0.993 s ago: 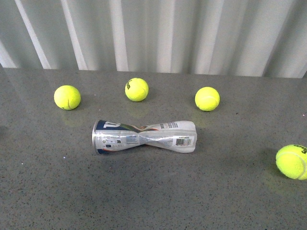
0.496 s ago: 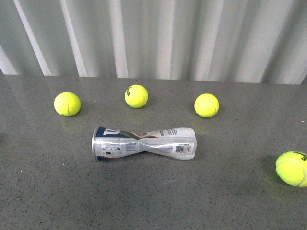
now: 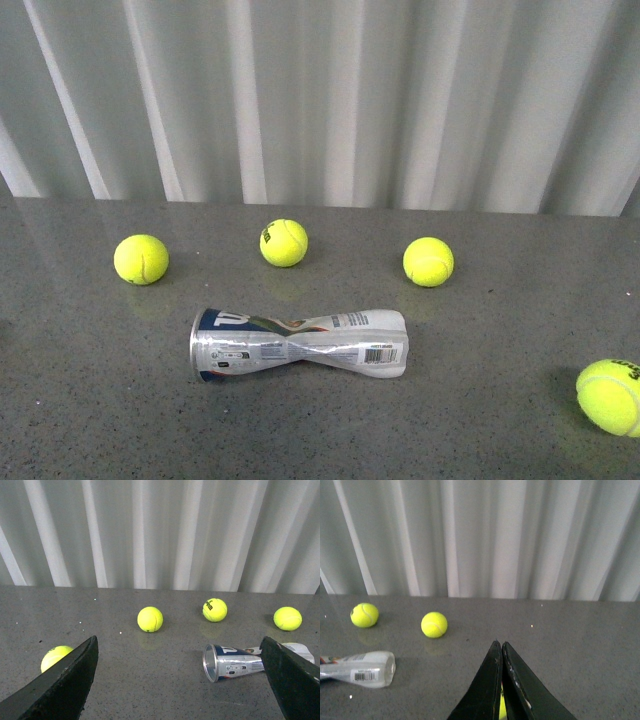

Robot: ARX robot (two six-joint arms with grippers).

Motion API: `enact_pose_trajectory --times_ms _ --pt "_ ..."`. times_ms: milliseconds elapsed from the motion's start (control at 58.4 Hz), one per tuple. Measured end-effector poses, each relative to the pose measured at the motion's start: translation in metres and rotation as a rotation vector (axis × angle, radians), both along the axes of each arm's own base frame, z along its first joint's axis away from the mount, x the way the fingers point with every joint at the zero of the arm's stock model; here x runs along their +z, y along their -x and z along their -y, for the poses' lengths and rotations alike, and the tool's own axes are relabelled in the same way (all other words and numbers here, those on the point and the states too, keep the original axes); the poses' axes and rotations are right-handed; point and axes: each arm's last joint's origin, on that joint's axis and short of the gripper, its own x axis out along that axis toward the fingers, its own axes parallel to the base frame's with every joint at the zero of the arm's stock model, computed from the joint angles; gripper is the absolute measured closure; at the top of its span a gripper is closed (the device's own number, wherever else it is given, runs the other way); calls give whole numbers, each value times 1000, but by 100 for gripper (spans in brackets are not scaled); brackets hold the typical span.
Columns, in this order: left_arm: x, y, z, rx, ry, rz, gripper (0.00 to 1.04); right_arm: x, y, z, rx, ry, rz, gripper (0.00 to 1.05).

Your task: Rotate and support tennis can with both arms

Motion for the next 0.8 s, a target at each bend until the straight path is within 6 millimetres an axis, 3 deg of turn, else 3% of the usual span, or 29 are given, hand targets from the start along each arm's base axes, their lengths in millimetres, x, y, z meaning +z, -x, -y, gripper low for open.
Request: enact_pose_trajectory --times_ms 120,394,685,805 --pt "0 0 0 0 0 0 7 -3 11 0 0 0 -8 101" --pt "0 0 0 0 0 1 7 -3 11 0 0 0 -5 101" --pt "0 0 0 0 0 1 7 -3 11 0 0 0 -4 49" --pt "7 -10 5 -134 62 -218 7 -3 11 0 2 0 -5 28"
